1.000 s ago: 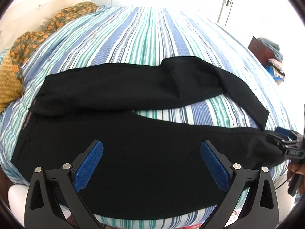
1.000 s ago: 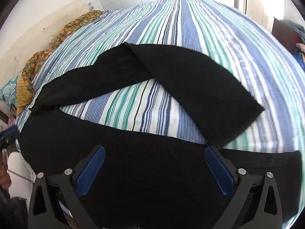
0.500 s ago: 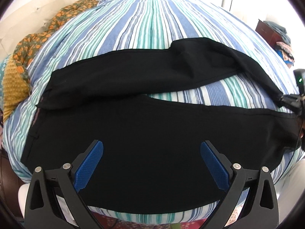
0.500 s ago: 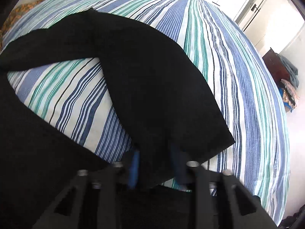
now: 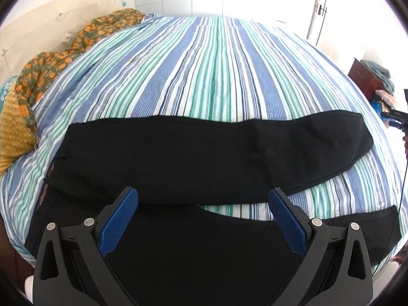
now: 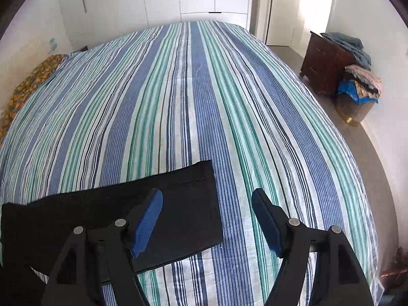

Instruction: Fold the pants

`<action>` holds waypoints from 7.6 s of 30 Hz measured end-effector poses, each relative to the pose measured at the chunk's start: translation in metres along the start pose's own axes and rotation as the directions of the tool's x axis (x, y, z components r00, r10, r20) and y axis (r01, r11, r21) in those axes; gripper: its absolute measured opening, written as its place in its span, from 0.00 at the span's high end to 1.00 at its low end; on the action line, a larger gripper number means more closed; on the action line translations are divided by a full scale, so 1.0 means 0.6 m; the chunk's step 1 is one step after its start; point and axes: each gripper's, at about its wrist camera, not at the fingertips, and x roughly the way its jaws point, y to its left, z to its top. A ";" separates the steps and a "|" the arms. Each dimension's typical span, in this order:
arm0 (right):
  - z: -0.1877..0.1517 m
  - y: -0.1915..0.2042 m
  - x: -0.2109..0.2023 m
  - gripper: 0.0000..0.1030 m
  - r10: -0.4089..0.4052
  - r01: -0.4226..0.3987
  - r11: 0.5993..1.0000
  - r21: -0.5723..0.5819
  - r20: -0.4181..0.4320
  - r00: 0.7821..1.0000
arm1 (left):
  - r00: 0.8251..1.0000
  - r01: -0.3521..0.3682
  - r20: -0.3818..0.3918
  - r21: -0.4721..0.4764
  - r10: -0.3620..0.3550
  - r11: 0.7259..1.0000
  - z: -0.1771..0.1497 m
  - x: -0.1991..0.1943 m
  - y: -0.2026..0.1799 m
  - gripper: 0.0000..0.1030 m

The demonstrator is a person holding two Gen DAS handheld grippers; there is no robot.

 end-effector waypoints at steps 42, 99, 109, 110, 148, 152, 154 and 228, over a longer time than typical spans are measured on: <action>-0.575 -0.241 -0.190 0.44 0.361 -0.202 0.806 0.556 -0.192 0.913 | 0.981 -0.071 -0.185 -0.095 0.052 0.993 -0.189 0.000 0.101 0.01; -0.197 0.242 0.135 0.64 0.433 -0.425 0.901 0.083 -0.174 0.884 | 0.977 -0.214 -0.033 -0.052 0.212 0.976 0.027 0.275 0.245 0.00; -0.157 -0.146 0.046 0.57 0.031 -0.015 0.950 0.311 -0.045 0.999 | 0.983 -0.181 -0.024 -0.023 0.180 0.983 0.035 0.191 0.186 0.01; -0.148 -0.141 0.046 0.57 0.058 -0.041 0.958 0.284 -0.050 0.997 | 0.985 -0.175 -0.013 -0.015 0.175 0.984 0.032 0.177 0.176 0.01; -0.582 0.164 -0.334 0.08 0.129 -0.129 0.992 -0.012 0.073 0.989 | 0.997 0.003 -0.075 -0.061 -0.008 0.998 -0.183 -0.008 0.075 0.01; -0.572 0.284 -0.288 0.08 0.376 -0.375 0.926 -0.041 0.017 0.926 | 0.997 -0.023 -0.074 -0.055 0.019 0.998 -0.190 -0.011 0.078 0.01; -0.569 0.324 -0.272 0.08 0.407 -0.407 0.912 -0.044 0.000 0.913 | 0.997 -0.029 -0.072 -0.060 0.025 0.998 -0.192 -0.010 0.080 0.01; -0.499 0.040 -0.466 0.95 0.373 -0.495 0.847 0.193 0.447 0.813 | 0.893 0.246 -0.203 -0.530 -0.403 0.812 0.121 0.271 0.148 0.59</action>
